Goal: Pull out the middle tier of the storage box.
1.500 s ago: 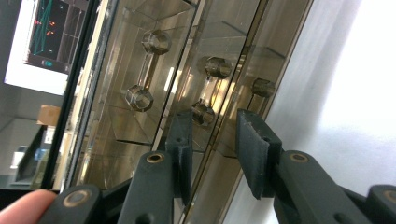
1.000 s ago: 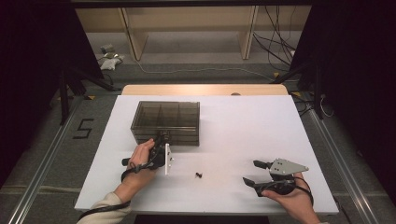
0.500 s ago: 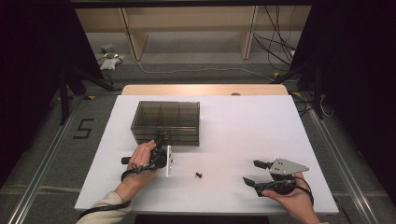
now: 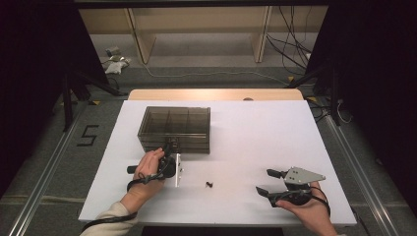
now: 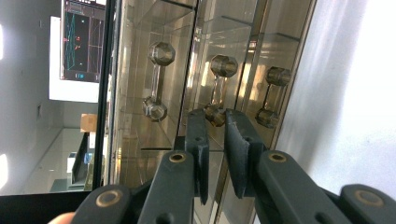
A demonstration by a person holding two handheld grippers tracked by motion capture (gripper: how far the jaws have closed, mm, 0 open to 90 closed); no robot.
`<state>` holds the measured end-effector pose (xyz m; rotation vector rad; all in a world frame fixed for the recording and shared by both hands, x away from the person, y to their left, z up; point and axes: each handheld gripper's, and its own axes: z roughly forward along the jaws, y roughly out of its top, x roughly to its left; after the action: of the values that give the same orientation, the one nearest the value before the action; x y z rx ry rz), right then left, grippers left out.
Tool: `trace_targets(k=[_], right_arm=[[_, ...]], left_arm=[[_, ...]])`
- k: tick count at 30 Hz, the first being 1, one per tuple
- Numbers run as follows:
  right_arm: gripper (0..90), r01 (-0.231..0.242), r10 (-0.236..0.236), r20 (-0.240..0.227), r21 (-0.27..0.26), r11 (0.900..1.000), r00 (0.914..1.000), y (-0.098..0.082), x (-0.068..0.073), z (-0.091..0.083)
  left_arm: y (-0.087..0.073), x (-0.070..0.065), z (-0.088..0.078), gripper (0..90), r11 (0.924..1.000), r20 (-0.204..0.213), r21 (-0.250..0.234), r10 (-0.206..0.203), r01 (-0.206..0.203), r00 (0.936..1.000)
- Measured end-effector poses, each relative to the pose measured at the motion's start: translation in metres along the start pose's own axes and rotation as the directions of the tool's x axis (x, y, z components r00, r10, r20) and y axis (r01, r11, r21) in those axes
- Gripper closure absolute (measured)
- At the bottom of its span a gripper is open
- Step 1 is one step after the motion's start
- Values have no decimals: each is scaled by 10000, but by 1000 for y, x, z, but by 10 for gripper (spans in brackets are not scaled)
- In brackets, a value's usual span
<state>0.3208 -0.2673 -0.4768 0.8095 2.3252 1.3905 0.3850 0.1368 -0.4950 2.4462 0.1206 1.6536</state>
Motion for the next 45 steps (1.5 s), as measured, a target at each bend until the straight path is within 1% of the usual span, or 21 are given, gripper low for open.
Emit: trace_targets(k=[4,10,11,22,25,30,34,38,45], right_arm=[[267,-28,28,0,-5,10000,10000,0,0,0],[266,-43,43,5,5,10000,10000,0,0,-1],[266,-43,43,6,9,10000,10000,0,0,0],[267,-54,54,19,-8,10000,10000,0,0,-1],[267,-61,61,3,-6,10000,10000,0,0,-1],[266,-53,53,-4,-9,10000,10000,0,0,0],[267,-32,32,-21,-25,10000,10000,0,0,0],[267,-22,22,-33,-6,10000,10000,0,0,0],[266,-31,31,-56,-1,10000,10000,1,0,1]], left_arm=[[0,0,-1,797,10000,-2,19,88,-88,10000],[0,-1,-4,797,9999,-1,7,111,-111,9999],[0,-1,-5,798,9998,19,47,205,-205,9998],[0,-3,-9,797,9996,35,6,265,-265,9996],[1,-3,-11,797,9997,64,66,245,-246,9997],[0,-4,-13,797,9995,80,41,324,-324,9994],[0,-4,-15,797,9996,119,35,265,-266,9996],[0,-4,-17,797,9995,151,29,324,-324,9994],[0,-4,-20,796,9998,228,13,186,-186,9996]])
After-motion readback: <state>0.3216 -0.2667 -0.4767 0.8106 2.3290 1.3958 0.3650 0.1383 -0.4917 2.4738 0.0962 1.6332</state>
